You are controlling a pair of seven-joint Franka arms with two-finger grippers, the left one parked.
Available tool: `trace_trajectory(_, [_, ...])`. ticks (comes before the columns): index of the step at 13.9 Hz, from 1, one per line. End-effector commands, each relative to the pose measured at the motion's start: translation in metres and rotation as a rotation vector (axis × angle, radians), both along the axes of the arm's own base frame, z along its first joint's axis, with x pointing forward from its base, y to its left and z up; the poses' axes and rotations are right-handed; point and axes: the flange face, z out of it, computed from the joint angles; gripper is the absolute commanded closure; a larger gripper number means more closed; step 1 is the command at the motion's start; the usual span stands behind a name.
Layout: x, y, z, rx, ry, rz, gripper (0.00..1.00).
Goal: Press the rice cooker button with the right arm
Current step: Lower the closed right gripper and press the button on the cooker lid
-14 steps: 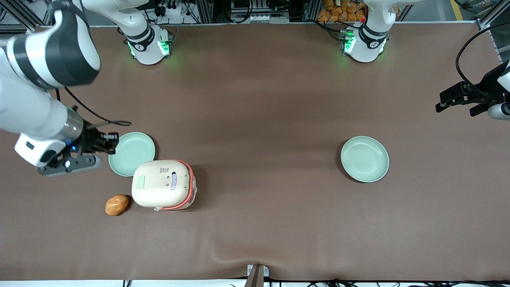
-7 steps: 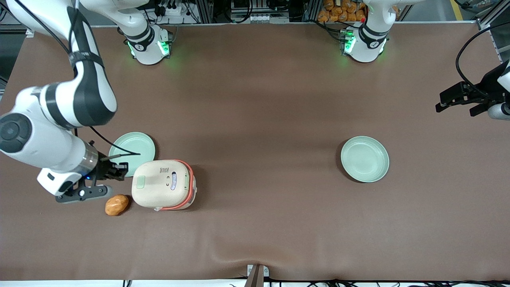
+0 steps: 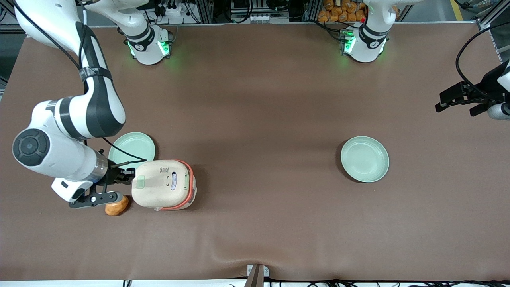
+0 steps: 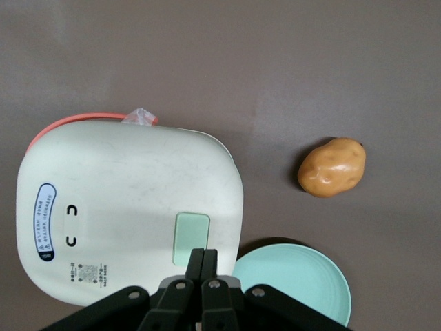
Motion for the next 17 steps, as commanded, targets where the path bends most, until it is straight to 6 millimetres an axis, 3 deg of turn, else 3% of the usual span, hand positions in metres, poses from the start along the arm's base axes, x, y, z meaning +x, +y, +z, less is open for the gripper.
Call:
trace_trajectory(1, [0.002, 0.006, -0.013, 0.013, 0.017, -0.001, 1.00])
trace_trajectory(17, [0.005, 0.012, -0.046, 0.011, 0.052, 0.004, 1.00])
